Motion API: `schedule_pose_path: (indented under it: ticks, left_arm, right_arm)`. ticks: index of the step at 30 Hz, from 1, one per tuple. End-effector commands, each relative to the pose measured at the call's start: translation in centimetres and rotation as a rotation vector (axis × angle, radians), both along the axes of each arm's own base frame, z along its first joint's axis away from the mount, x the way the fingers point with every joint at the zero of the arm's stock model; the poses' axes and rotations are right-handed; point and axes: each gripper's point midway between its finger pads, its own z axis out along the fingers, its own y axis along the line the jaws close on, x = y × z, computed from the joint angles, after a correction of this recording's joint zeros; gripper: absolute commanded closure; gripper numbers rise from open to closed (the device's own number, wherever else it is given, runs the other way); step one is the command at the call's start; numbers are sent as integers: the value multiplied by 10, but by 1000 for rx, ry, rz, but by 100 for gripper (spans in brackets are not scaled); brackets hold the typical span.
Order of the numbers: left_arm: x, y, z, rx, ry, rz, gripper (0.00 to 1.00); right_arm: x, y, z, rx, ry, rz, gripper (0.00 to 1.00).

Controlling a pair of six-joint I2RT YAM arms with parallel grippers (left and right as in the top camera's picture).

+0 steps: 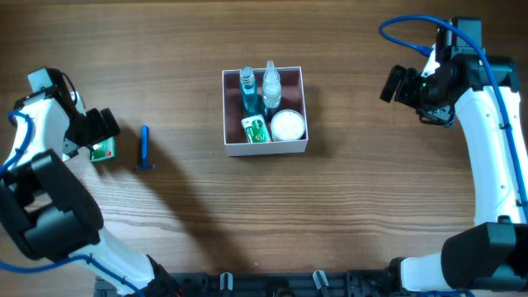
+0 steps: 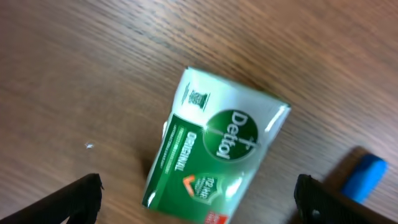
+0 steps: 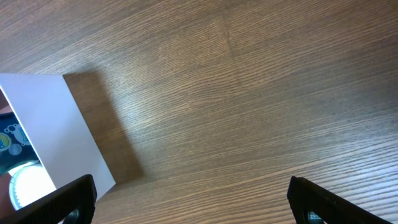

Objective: Pack container
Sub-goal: 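Close the left gripper on the second Dettol bar and lift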

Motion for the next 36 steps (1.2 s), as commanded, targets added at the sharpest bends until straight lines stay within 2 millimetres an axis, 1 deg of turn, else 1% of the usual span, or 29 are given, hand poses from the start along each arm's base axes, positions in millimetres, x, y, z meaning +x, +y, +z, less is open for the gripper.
schedule_pose_path:
  ticks: [1, 4, 8, 13, 16, 17, 23, 27, 31, 34, 36]
  left_arm:
    - [4, -5, -21, -32, 20, -112, 0]
    - [3, -8, -34, -52, 45, -151, 0]
    - [1, -10, -46, -66, 68, -179, 0]
    - [5, -9, -48, -63, 54, -179, 2]
    - [6, -11, -48, -78, 46, -181, 12]
    - [6, -13, -48, -86, 43, -182, 19]
    - [5, -15, -48, -98, 48, -181, 44]
    - [4, -16, -48, -101, 51, -174, 48]
    - [3, -17, -48, -107, 52, -175, 59]
    - [3, -17, -48, -106, 52, -175, 61]
    - [3, -17, -48, -106, 52, -175, 65]
  right_arm:
    - [2, 2, -4, 5, 7, 17, 0]
    - [1, 2, -4, 5, 7, 16, 0]
    - [2, 2, -4, 5, 7, 17, 0]
    - [2, 2, -3, 4, 6, 17, 0]
    - [2, 2, -3, 3, 5, 20, 0]
    - [2, 2, -3, 3, 5, 19, 0]
    - [2, 2, -3, 3, 4, 19, 1]
    - [2, 2, -3, 3, 4, 20, 0]
    - [2, 2, -3, 3, 4, 20, 0]
    - [2, 2, -3, 3, 4, 20, 0]
    - [2, 2, -3, 3, 4, 20, 0]
